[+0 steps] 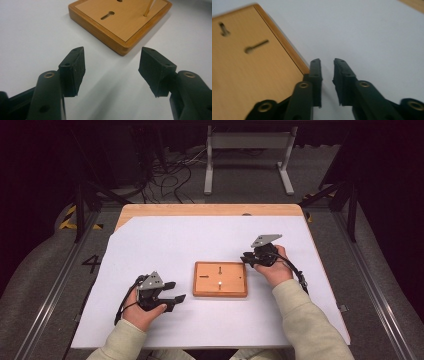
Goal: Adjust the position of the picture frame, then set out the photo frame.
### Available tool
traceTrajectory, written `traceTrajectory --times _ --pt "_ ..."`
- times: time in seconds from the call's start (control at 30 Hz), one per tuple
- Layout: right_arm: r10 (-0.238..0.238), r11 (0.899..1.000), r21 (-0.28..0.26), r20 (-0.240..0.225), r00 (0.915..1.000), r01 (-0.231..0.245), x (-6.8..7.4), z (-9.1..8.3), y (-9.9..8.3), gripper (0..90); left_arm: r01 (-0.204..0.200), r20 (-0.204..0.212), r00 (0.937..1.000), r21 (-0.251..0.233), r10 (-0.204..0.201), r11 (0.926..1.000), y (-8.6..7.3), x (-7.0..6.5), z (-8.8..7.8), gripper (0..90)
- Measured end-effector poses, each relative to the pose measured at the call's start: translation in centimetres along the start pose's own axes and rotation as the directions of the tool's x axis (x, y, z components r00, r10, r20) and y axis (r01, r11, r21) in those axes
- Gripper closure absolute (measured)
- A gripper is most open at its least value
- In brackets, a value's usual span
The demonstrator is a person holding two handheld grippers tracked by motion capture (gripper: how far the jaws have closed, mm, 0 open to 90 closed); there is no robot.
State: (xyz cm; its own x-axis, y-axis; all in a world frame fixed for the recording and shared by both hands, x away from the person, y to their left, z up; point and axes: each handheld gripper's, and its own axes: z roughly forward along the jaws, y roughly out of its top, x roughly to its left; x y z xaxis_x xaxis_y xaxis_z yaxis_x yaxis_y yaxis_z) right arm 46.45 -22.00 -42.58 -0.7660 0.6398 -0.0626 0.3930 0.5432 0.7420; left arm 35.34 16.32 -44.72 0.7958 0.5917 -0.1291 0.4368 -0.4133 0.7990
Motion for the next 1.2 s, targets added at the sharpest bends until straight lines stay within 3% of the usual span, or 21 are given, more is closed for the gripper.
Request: traceTrajectory --times 0.17,0.23,0.53,0.6,0.67,0.83,0.9,1.2 --pt "0.006 0.995 -0.104 -0.018 0.9998 -0.008 1.4 -2.2 0.3 63.5 0.016 -0.022 0.9996 -0.017 -0.017 0.9997 0.4 0.9 -0.9 35.3" --pt "0.005 0.988 -0.155 -0.025 0.9997 -0.009 2.4 -3.3 0.4 59.6 0.028 -0.036 0.9989 -0.023 -0.029 0.9993 0.5 1.4 -1.3 33.6" --pt "-0.016 0.971 -0.238 -0.016 0.9997 0.012 4.4 -5.3 0.4 52.1 0.047 -0.079 0.9956 -0.046 -0.051 0.9978 0.4 2.7 -2.2 27.4" --pt "-0.007 0.97 -0.243 -0.041 0.9991 -0.003 4.8 -5.5 0.5 50.6 0.046 -0.087 0.995 -0.047 -0.05 0.9978 0.4 2.9 -2.4 26.5" --pt "-0.022 0.971 -0.238 -0.034 0.9992 0.013 5.3 -5.6 0.7 48.0 0.056 -0.089 0.9942 -0.05 -0.061 0.9972 0.3 3.0 -2.5 25.8" --pt "-0.031 0.967 -0.254 -0.083 0.996 0.009 6.3 -5.7 0.9 47.1 0.054 -0.091 0.9941 -0.05 -0.058 0.9973 0.3 3.0 -2.6 25.5" --pt "-0.028 0.961 -0.277 -0.135 0.9905 -0.01 6.7 -5.9 1.1 49.2 0.055 -0.094 0.9938 -0.051 -0.059 0.9972 0.3 2.9 -2.5 25.4" --pt "-0.093 0.968 -0.246 -0.193 0.9768 0.043 8.4 -5.4 1.7 49.3 0.05 -0.09 0.9944 -0.059 -0.055 0.997 0.4 2.9 -2.6 25.5"
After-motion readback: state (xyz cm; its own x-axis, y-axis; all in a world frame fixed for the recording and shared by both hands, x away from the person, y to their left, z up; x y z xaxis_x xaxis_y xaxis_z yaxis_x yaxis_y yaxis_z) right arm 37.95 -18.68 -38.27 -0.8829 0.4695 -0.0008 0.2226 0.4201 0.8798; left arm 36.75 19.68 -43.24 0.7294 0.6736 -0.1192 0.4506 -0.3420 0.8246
